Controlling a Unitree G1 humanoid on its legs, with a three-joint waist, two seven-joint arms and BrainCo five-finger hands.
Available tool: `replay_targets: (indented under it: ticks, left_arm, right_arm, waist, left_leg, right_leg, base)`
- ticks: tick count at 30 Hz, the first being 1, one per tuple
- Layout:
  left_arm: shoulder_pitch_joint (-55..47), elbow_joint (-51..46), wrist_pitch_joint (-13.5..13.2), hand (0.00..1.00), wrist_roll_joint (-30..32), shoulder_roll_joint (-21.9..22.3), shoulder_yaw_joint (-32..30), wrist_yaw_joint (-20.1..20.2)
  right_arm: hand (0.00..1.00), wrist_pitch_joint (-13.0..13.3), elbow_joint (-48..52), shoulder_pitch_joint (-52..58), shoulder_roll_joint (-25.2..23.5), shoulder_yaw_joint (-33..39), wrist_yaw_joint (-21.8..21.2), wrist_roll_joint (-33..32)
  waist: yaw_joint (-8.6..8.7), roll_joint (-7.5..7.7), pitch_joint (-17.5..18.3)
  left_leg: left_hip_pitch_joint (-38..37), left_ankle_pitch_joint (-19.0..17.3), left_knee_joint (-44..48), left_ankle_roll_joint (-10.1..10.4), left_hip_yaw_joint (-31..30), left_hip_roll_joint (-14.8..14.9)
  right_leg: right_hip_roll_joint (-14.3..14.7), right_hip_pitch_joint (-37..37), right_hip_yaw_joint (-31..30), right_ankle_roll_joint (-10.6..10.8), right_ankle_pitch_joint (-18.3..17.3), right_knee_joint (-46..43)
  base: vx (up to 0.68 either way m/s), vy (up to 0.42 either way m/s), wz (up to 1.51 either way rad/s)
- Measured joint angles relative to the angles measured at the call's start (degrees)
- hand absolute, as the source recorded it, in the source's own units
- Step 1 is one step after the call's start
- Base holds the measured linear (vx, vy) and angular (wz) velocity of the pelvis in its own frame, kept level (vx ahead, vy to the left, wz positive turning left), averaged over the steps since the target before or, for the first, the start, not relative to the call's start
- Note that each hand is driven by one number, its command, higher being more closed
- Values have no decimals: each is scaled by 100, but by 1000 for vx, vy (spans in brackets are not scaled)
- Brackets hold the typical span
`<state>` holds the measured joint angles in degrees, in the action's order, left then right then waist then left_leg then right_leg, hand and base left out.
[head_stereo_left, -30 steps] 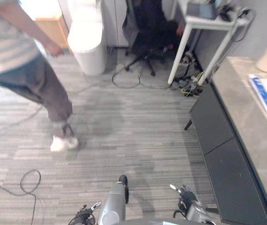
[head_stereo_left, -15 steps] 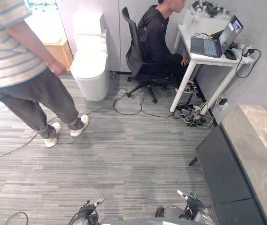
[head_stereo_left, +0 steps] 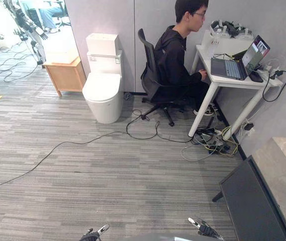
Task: Organize washtable
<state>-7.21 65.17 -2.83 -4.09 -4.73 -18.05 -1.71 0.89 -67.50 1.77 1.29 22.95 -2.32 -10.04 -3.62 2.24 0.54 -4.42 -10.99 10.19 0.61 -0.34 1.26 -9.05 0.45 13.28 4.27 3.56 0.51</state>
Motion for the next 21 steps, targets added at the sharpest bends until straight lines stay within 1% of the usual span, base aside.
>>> replay_targets:
  ticks: [2, 4, 5, 6, 8, 9, 10, 11, 12, 13, 14, 15, 16, 17, 18, 19, 20, 21]
  left_arm:
    - [0, 2, 21, 0, -40, -1, 0, 2]
    - [-3, 12, 42, 0, -232, -1, 2, 8]
    - [-3, 11, 42, 0, -239, -3, 2, 11]
    - [10, 10, 52, 0, -324, -10, 9, 13]
    - [2, 12, 85, 0, -442, -25, 8, 13]
    - [-11, 25, 124, 0, -449, -30, 4, 12]
    - [-44, 58, 158, 0, -445, -19, -24, 15]
    - [-133, 62, 171, 0, -444, -13, -82, 19]
    - [-323, 61, 204, 0, -441, 9, -398, 28]
    - [-392, 25, 263, 0, -439, 28, -827, 36]
    - [-401, -12, 277, 0, -440, 92, -987, 36]
    - [-514, 0, 306, 0, -441, 231, -1185, 39]
    - [-621, 8, 333, 0, -446, 301, -1181, 45]
    - [-676, 8, 349, 0, -474, 319, -1171, 72]
    - [-661, 8, 355, 0, -475, 315, -1165, 84]
    - [-590, 6, 352, 0, -476, 327, -1124, 102]
    - [-568, -5, 328, 0, -490, 372, -1125, 106]
    - [-574, -6, 318, 0, -527, 378, -1119, 105]
  right_arm:
    - [0, -20, -2, -3, 1, 32, 4, 0]
    - [0, -27, -20, -13, 0, 134, 11, -2]
    - [0, -30, -27, -15, 0, 165, 15, -3]
    - [0, -33, -29, -47, 1, 236, 35, -7]
    - [0, -36, -39, -100, 4, 293, 87, -8]
    - [0, -36, -44, -106, 16, 373, 129, -5]
    - [0, -35, -44, -107, 50, 395, 131, -2]
    - [0, -32, -40, -105, 62, 399, 128, -5]
    - [0, -27, 9, -102, 47, 397, 128, -5]
    - [0, -27, 11, -104, 23, 391, 127, -2]
    - [0, -27, 12, -97, 24, 396, 126, -3]
    - [0, -27, 15, -78, 51, 407, 127, -1]
    - [0, -27, 15, -93, 55, 400, 127, 1]
    - [0, -33, 15, -80, 41, 371, 129, 4]
    - [0, -35, 15, -84, 55, 370, 132, 5]
    - [0, -42, -1, -143, 80, 407, 136, 5]
    - [0, -42, -4, -263, 95, 442, 146, 4]
    - [0, -42, 4, -317, 97, 422, 158, 4]
  waist:
    - [0, -5, 0]
    - [10, -15, -1]
    - [14, -16, 2]
    - [49, -29, -9]
    - [151, -40, -68]
    - [173, -65, -108]
    - [153, -109, -166]
    - [153, -142, -176]
    - [143, -161, -184]
    - [139, -108, -239]
    - [127, -119, -262]
    - [22, -182, -308]
    - [-34, -117, -350]
    - [-26, -143, -362]
    - [-4, -149, -379]
    - [2, -129, -440]
    - [-1, -174, -533]
    - [0, -179, -554]
  left_leg:
    - [5, 1, -13, -1, -1, 0]
    - [59, 2, -77, -2, -21, 0]
    - [107, 2, -75, -2, -40, -2]
    - [225, 1, -72, 0, -136, 3]
    - [263, -14, -42, 25, -286, 14]
    - [252, -113, 36, 117, -370, 70]
    - [203, -279, 220, 178, -373, 174]
    - [181, -368, 341, 204, -345, 272]
    - [229, -551, 922, 419, -257, 438]
    - [760, -544, 2230, 502, -138, 528]
    - [1035, -385, 2904, 471, -131, 587]
    - [1457, 175, 3944, 466, -179, 669]
    - [1658, 623, 4465, 533, -187, 694]
    - [1946, 346, 4922, 418, -187, 706]
    - [2113, 120, 4971, 439, -169, 704]
    - [2354, -132, 4748, 463, -135, 686]
    - [2495, -241, 4189, 462, -205, 671]
    - [2557, -238, 3813, 467, -321, 636]
  right_leg:
    - [1, -5, 3, 0, 0, 6]
    - [-1, -52, 27, 3, -13, 1]
    - [-9, -102, 37, -6, -79, -32]
    - [-36, -328, 59, -35, -311, -351]
    - [-63, -488, 70, -77, -638, -809]
    - [-71, -557, 90, -100, -907, -1162]
    - [-10, -572, 79, -134, -1187, -1498]
    - [66, -554, 54, -192, -1318, -1620]
    - [191, -520, -23, -204, -1502, -1771]
    - [275, -533, -56, -180, -1681, -2022]
    - [317, -502, -94, -222, -1749, -2096]
    - [432, -397, -249, -302, -1888, -2211]
    - [471, -305, -424, -395, -1964, -2200]
    - [484, -173, -514, -509, -2065, -2148]
    - [498, -115, -562, -523, -2087, -2090]
    - [523, -15, -755, -521, -2092, -1976]
    - [529, 55, -993, -491, -2109, -1890]
    - [524, 53, -1132, -478, -2151, -1883]
  base:
    - [0, 0, 0]
    - [-8, -1, 2]
    - [2, -20, 14]
    - [13, -33, 21]
    - [35, -75, 40]
    - [83, -148, 39]
    - [99, -168, 22]
    - [180, -175, -3]
    - [152, -184, -15]
    - [107, -179, -21]
    - [-41, -178, -49]
    - [-112, -140, -69]
    - [9, -197, -87]
    - [100, -176, -61]
    - [255, -193, -53]
    - [245, -116, -70]
    - [243, -79, -89]
    - [279, -11, -120]
